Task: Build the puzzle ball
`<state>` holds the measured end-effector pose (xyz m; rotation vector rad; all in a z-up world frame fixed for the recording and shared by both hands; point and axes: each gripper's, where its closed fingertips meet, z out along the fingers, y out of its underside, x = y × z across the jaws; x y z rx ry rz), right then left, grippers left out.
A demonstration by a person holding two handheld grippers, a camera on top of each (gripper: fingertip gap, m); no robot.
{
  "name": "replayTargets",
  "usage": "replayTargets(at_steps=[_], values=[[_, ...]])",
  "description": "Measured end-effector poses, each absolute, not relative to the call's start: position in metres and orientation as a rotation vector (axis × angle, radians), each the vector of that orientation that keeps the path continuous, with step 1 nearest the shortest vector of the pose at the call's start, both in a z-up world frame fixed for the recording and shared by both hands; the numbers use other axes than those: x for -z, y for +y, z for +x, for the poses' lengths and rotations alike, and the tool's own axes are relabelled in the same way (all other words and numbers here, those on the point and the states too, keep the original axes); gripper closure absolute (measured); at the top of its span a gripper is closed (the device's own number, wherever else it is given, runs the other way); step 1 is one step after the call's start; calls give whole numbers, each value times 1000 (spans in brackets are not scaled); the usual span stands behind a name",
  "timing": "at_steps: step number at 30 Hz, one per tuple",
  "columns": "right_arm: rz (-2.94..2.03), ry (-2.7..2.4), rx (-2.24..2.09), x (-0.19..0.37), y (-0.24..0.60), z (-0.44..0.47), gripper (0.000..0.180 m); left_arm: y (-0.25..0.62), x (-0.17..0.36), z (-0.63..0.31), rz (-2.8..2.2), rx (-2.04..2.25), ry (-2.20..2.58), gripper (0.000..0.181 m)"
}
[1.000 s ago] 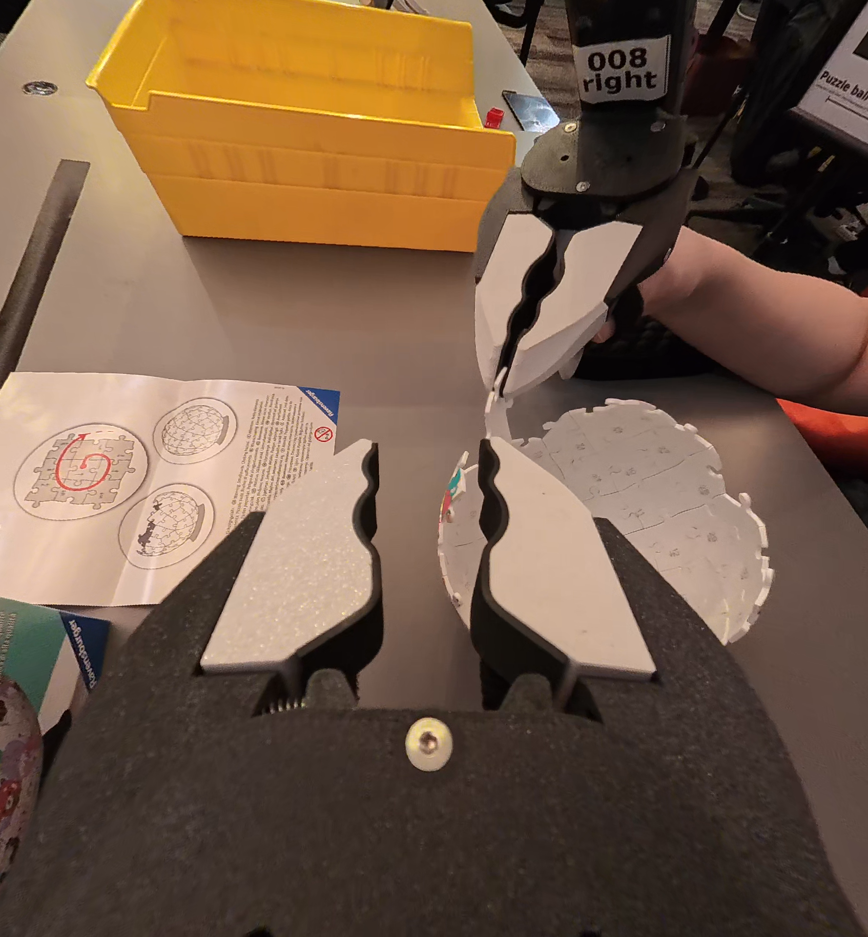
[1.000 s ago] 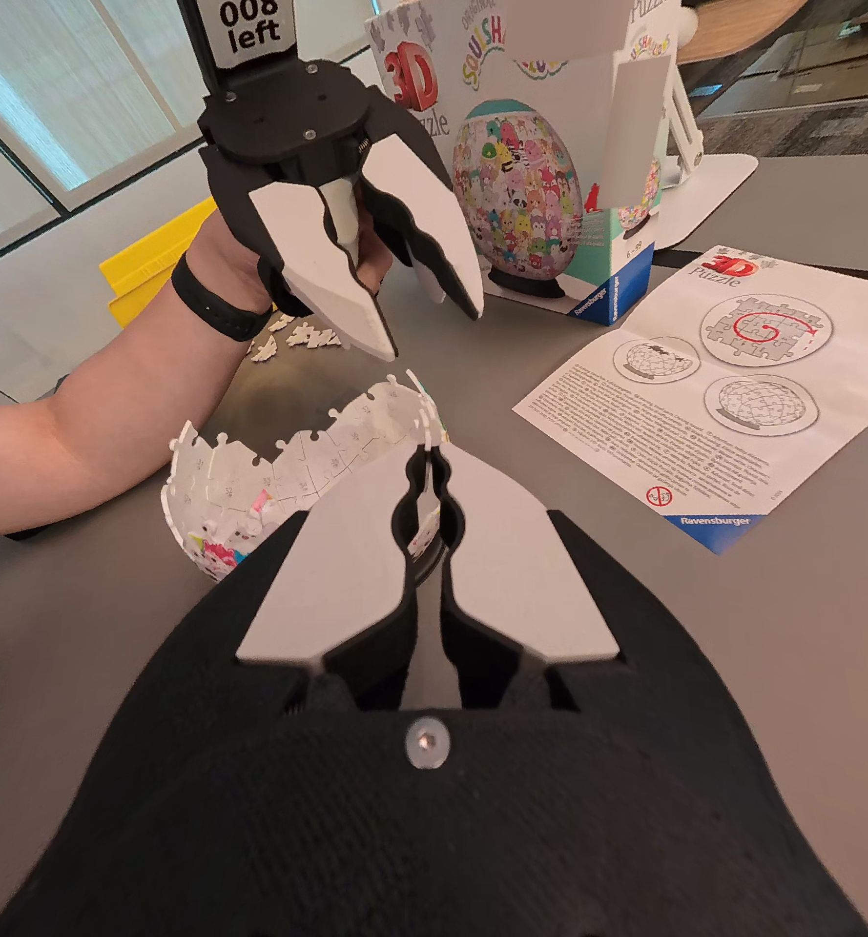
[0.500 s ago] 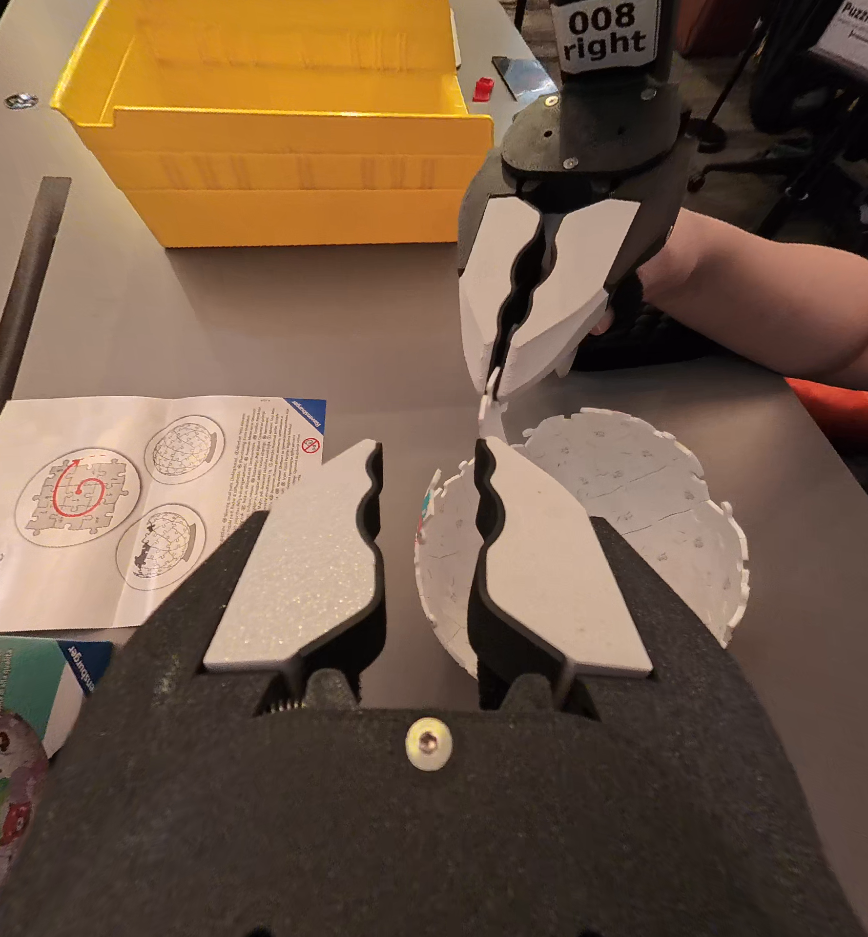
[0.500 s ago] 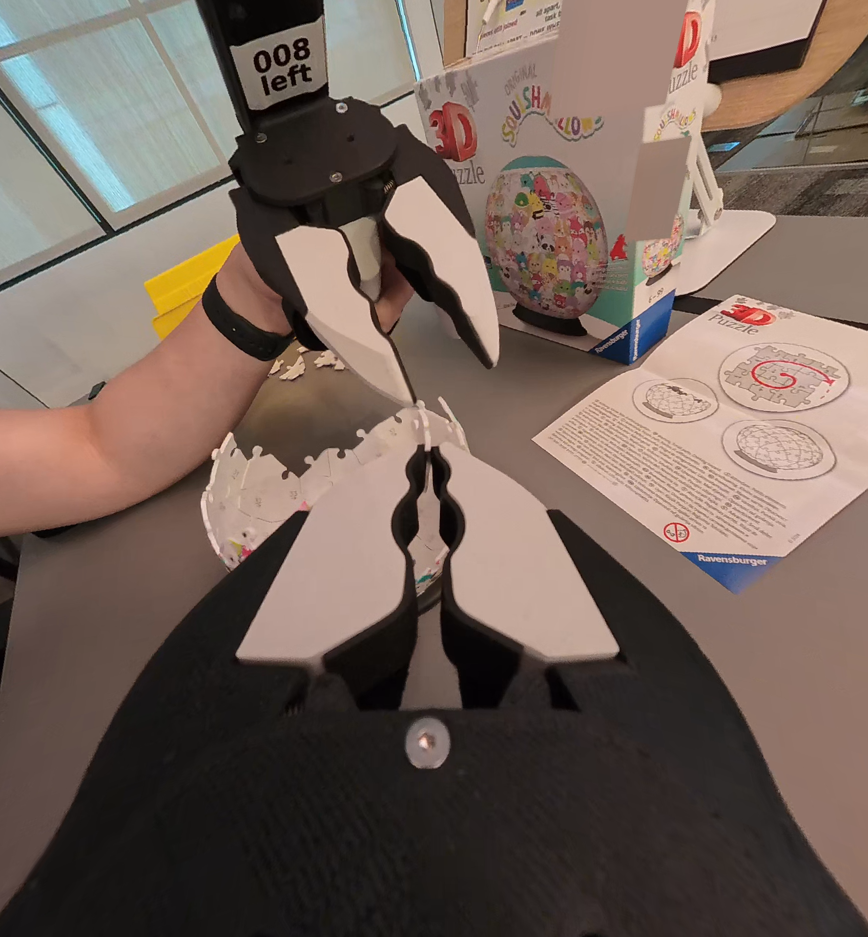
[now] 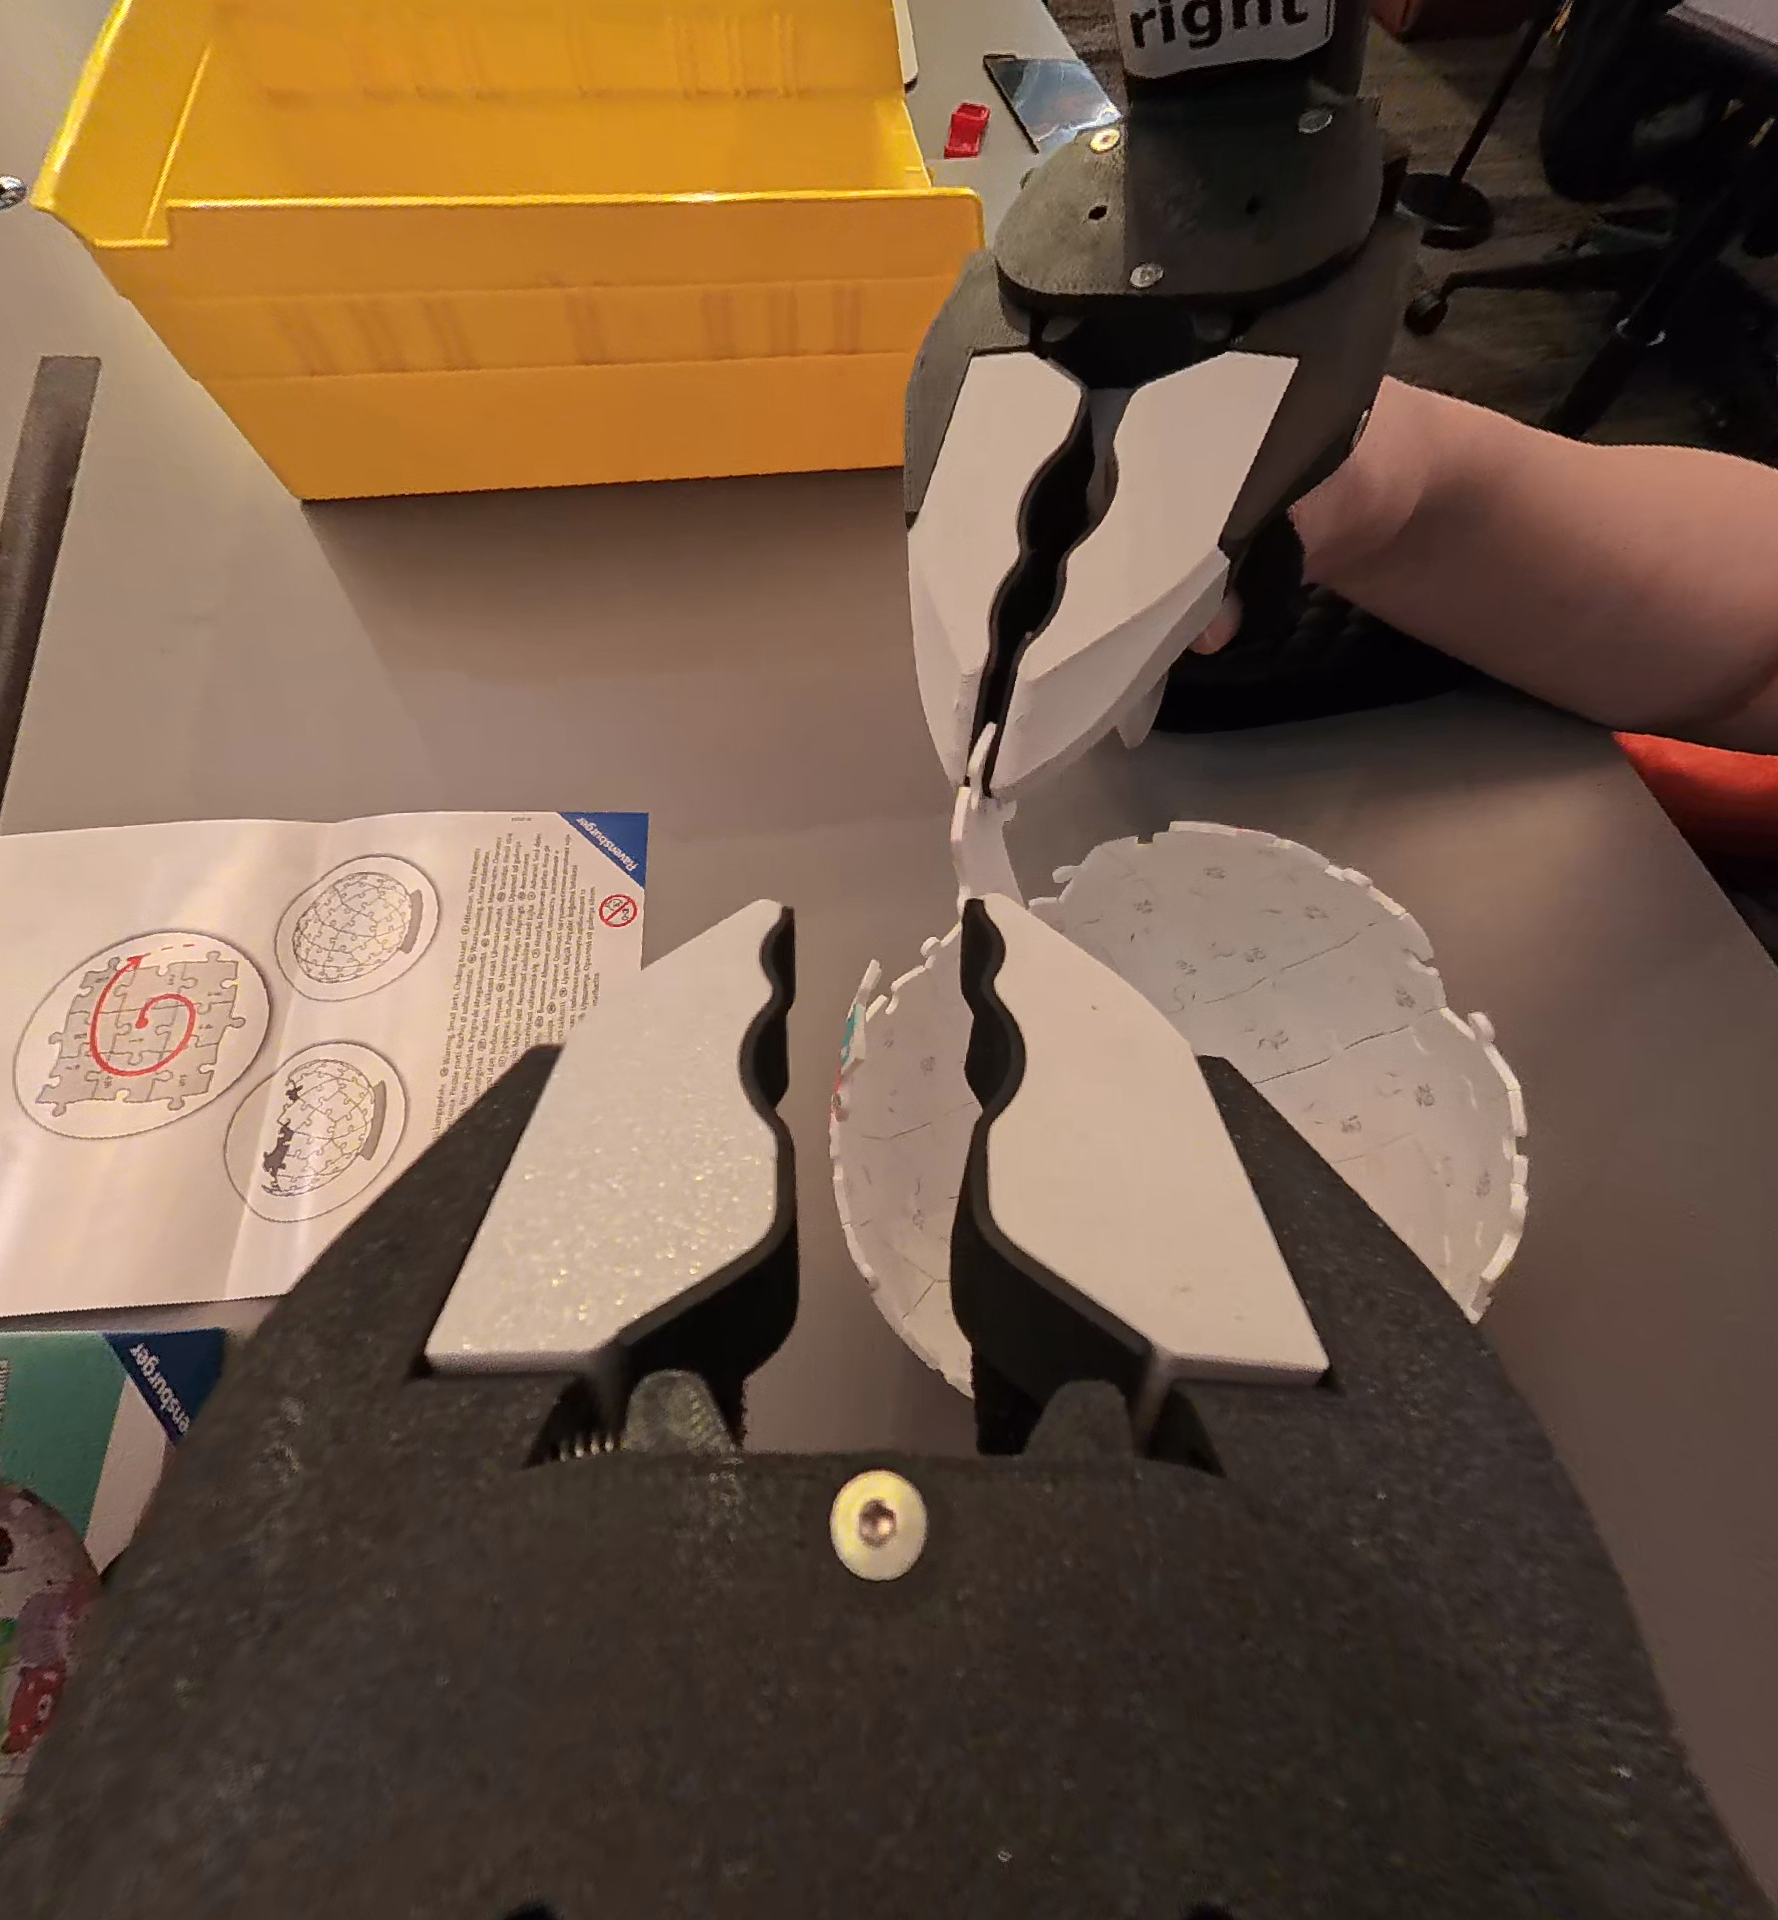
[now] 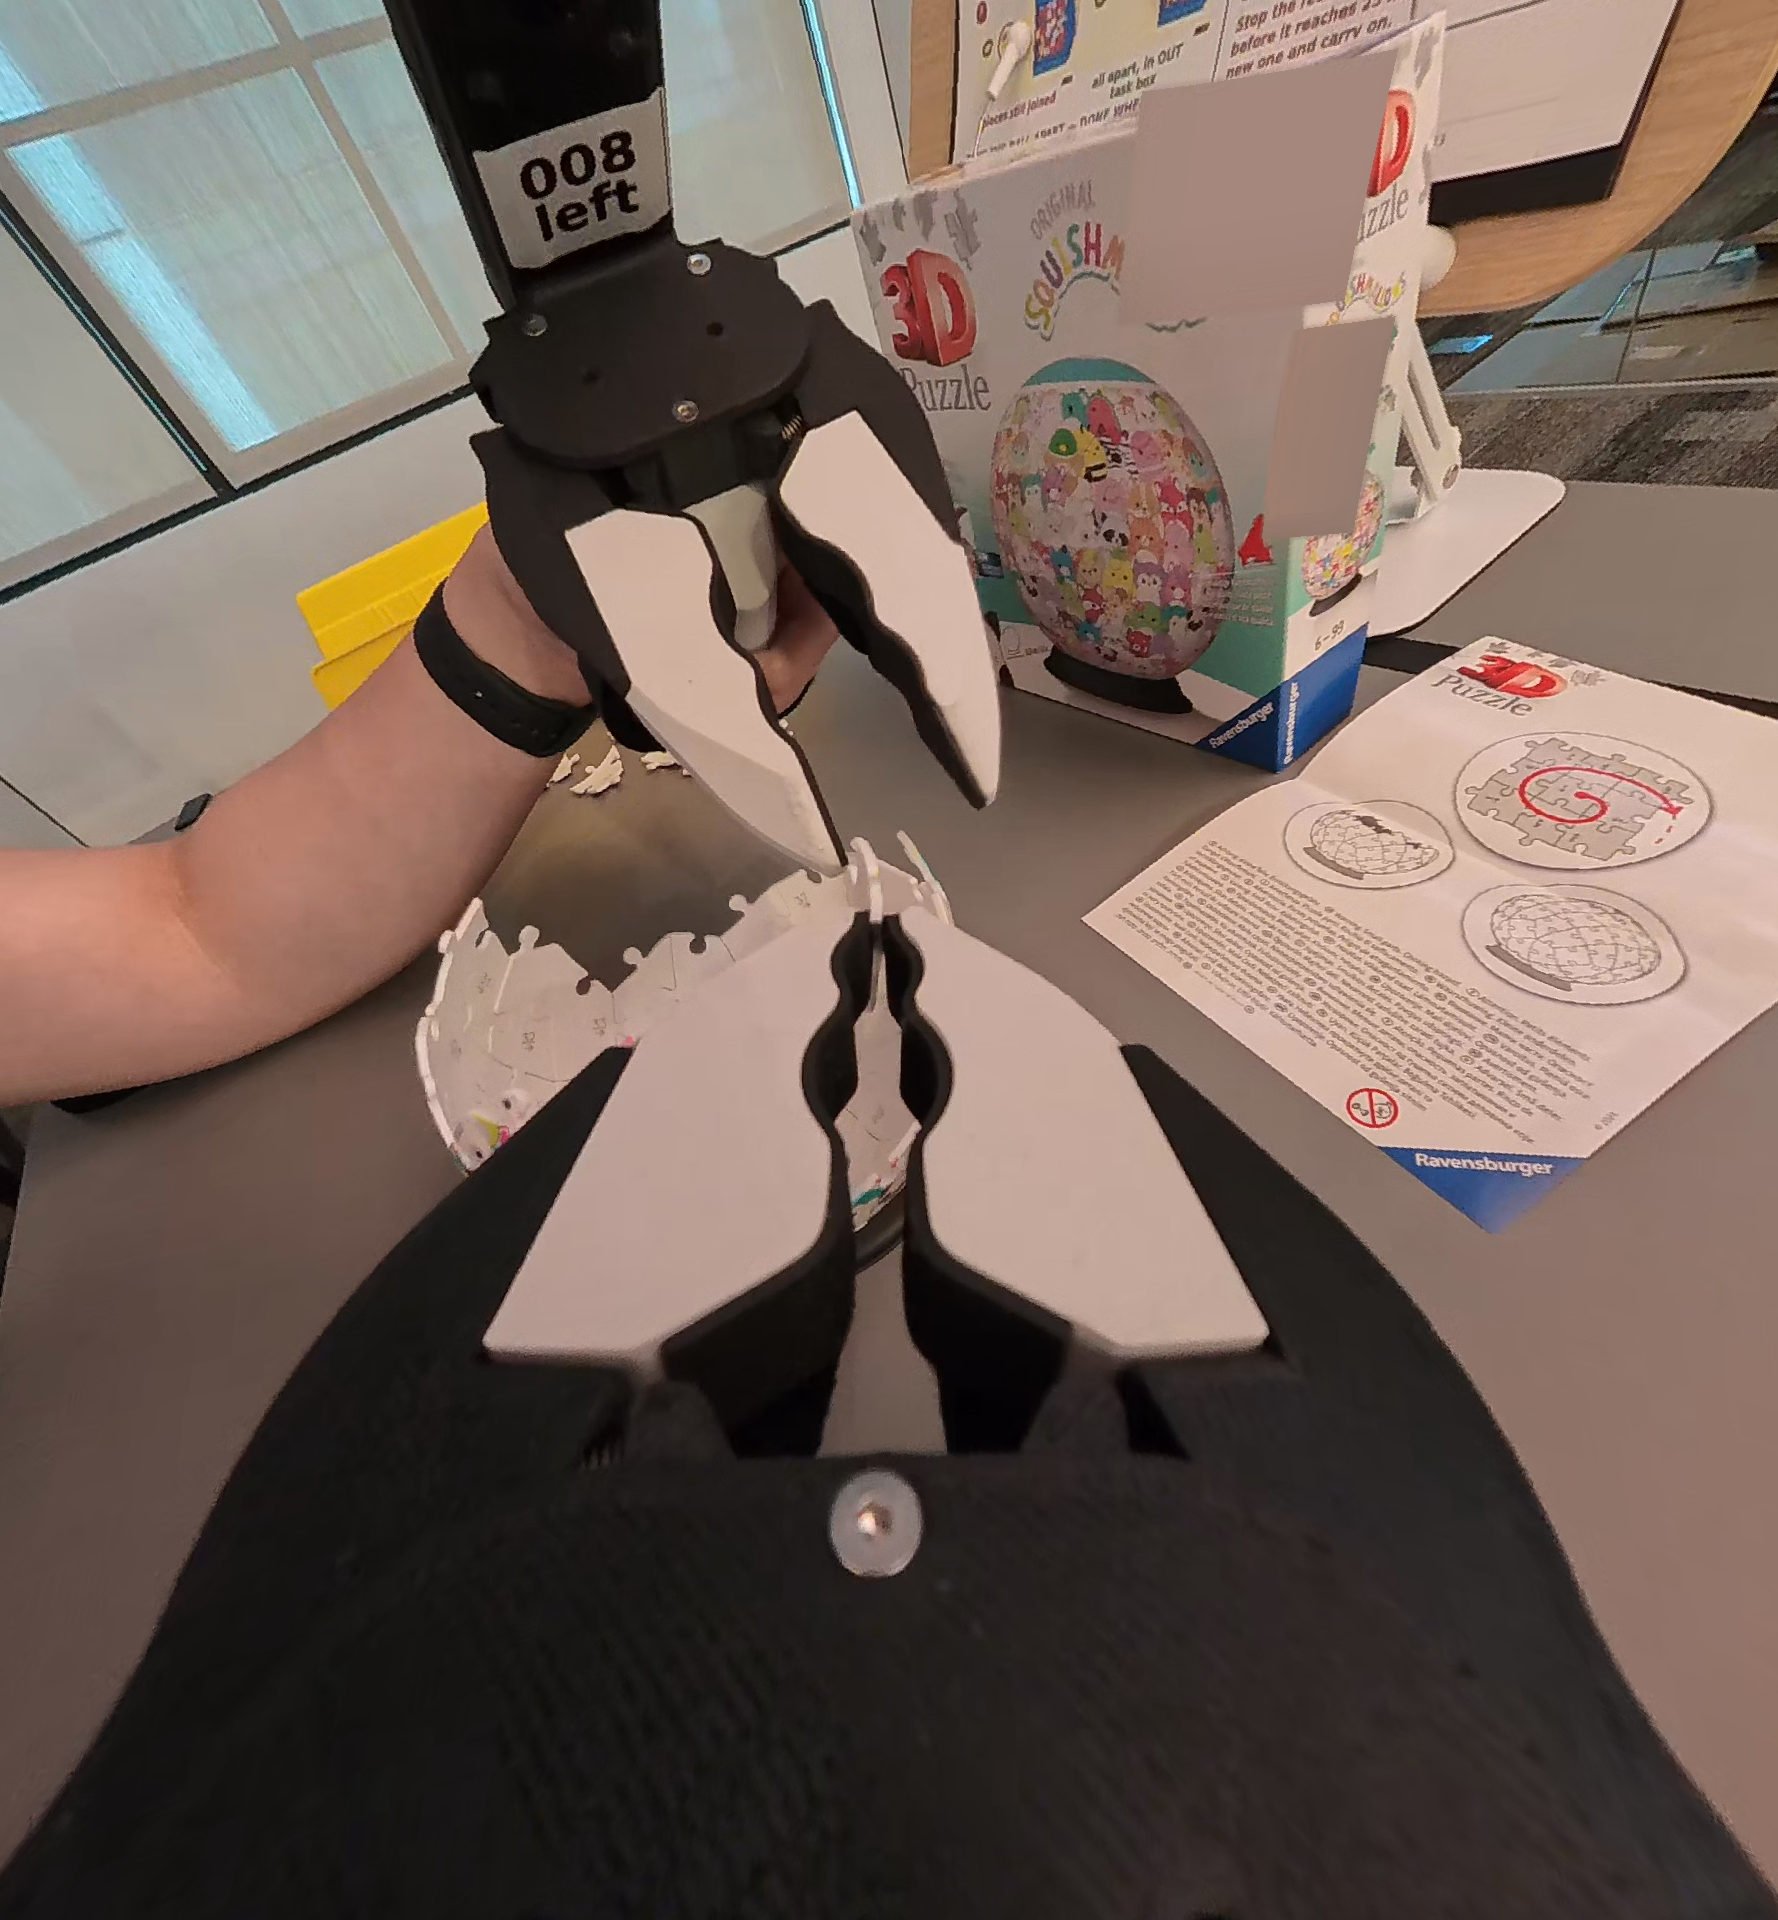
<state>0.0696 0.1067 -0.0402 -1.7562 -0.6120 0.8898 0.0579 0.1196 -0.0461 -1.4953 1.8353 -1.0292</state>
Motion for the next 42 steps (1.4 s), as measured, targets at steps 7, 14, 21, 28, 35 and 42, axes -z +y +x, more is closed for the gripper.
replayTargets(at_steps=[7,14,21,28,35,42], values=[[-1653,-641,-860,24,102,68,177,108,40,58,-1441,1056,1873,157],[-1645,-646,-869,22,101,68,177,106,37,58,-1430,1068,1869,155],[-1649,-654,-870,22,100,66,177,110,20,58,-1456,1238,1753,150],[-1636,-691,-863,22,97,62,177,101,27,61,-1454,1235,1810,148],[-1636,-725,-834,25,96,59,177,87,34,63,-1416,1239,1902,175],[-1614,-688,-836,21,99,62,176,90,30,65,-1406,1251,1871,179]])
